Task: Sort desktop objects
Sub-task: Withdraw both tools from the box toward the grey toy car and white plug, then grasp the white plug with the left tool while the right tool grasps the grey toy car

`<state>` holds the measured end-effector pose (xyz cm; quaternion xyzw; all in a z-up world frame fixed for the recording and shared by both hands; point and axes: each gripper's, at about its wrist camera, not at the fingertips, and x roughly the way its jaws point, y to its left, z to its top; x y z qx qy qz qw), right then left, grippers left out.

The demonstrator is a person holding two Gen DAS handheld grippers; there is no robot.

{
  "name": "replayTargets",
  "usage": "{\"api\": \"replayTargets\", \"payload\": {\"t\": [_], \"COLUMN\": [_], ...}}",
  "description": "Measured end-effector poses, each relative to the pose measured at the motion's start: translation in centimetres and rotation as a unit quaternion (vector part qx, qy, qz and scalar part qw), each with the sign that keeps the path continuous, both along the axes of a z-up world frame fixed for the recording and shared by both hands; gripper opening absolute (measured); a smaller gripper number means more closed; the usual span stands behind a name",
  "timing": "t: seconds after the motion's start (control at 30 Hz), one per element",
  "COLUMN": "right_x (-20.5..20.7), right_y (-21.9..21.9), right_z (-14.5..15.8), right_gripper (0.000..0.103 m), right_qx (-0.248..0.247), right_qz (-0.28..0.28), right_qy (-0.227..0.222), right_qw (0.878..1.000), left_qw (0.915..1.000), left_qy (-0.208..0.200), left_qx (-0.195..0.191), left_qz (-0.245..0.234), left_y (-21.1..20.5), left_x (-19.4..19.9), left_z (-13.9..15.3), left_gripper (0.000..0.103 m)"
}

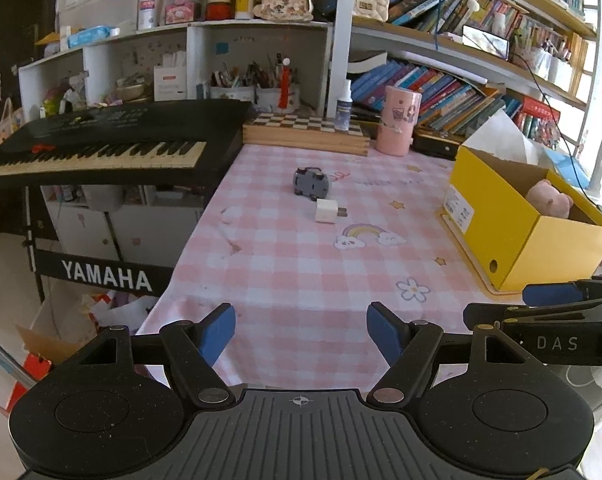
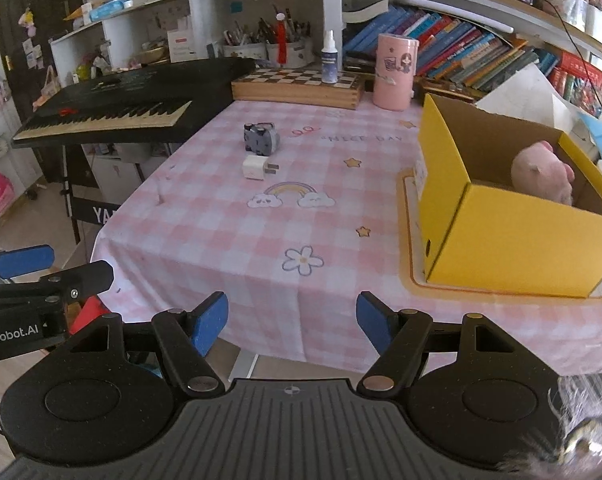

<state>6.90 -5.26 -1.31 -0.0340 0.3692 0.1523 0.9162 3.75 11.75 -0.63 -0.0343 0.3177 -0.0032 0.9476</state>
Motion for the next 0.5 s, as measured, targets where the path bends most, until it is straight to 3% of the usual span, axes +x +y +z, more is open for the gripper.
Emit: {"api": "replayTargets", "payload": {"t": [0.33,0.5], "right_x": [4.6,7.9], "right_y": [0.2,0.1], "right_z": [-0.1,-0.6], "right_gripper": [0.07,0.07], "right_qx": [0.015,0.02], "right_qz": [0.007,0.016], "right_qy": [-0.015,0.0], "right_qw": [1.0,1.0], "left_qw": [0.9998,0.9993], "left_qy": [0.013,0.033], "left_qx": [0.016,0.014], "left_qz": [0.002,0.007], "left_y": [-0.7,-1.1], "left_x": [4.4,7.5], "left_z": [-0.5,-1.3], "left_gripper": [0.074,0.074]}}
